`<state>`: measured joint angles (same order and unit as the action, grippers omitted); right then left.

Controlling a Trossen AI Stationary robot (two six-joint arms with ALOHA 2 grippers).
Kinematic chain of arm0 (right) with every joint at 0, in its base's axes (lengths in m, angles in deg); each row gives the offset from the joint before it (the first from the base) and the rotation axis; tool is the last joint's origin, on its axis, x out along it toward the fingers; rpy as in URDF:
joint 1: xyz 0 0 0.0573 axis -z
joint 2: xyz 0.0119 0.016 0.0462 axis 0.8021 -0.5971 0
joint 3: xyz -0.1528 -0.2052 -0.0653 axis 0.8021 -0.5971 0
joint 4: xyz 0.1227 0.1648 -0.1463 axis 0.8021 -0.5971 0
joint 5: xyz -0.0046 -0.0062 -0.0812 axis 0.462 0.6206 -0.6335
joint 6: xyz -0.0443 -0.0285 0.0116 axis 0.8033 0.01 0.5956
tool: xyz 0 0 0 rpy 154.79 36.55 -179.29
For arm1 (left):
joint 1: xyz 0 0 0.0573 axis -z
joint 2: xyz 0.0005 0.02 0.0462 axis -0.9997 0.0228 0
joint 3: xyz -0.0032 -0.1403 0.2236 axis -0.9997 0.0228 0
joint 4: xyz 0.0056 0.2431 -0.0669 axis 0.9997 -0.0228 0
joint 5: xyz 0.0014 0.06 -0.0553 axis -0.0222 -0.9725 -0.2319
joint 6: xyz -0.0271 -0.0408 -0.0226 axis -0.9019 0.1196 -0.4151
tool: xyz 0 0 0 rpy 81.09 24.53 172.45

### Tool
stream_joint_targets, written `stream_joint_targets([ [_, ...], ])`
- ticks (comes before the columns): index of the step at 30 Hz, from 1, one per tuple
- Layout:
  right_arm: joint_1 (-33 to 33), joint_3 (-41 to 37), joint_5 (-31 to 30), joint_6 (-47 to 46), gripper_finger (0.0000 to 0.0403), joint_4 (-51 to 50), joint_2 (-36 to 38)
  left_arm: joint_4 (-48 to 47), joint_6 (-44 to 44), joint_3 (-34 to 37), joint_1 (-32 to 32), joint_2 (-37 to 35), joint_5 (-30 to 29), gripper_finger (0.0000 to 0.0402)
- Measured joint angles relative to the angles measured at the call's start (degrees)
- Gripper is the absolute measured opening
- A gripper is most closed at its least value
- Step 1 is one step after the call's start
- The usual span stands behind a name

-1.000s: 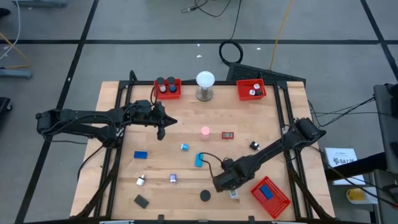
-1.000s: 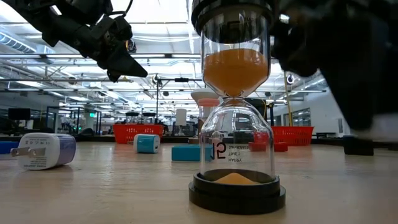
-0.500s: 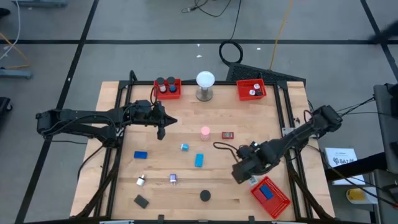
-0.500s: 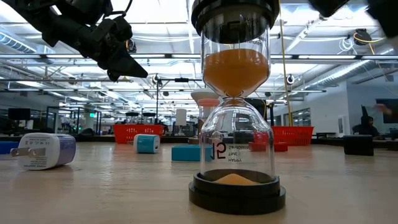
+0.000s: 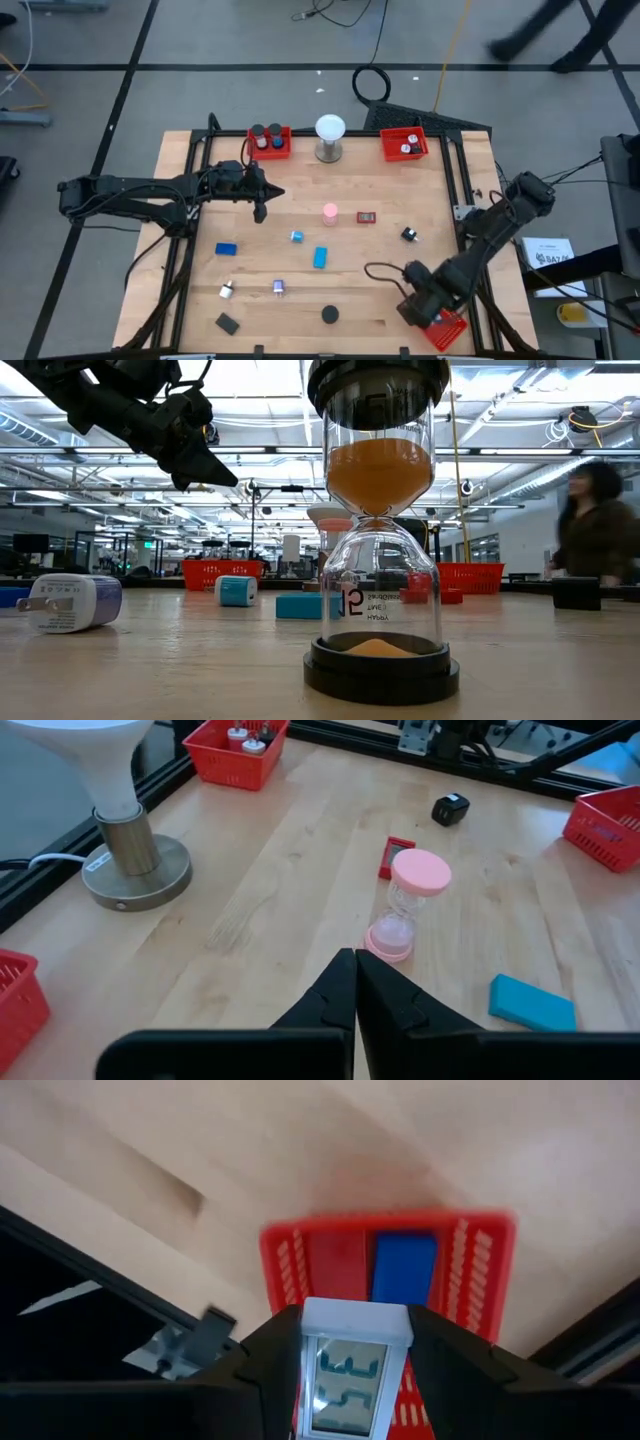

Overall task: Pick & Place Office items
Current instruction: Put the white digital clock into the bottom right red bin

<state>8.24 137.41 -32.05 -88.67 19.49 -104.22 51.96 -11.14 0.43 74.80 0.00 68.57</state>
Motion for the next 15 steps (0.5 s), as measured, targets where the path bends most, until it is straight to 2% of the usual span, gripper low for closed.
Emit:
stream_joint_targets([
  [6, -5.28, -5.42, -0.13, -3.53, 0.0158, 5.37, -0.02, -0.01, -0.17, 0.00, 0.00, -0.01, -0.96, 0.0013],
  [10, -6.95, -8.41, -0.27, -4.24, 0.0156, 8.96, -0.02, -0.02, -0.25, 0.00, 0.00, -0.01, -0.98, 0.0003],
  [15, -8.04, -11.76, -0.24, -4.20, 0.0159, 14.44, -0.02, -0.02, -1.22, 0.00, 0.00, -0.01, -1.14, 0.0011],
])
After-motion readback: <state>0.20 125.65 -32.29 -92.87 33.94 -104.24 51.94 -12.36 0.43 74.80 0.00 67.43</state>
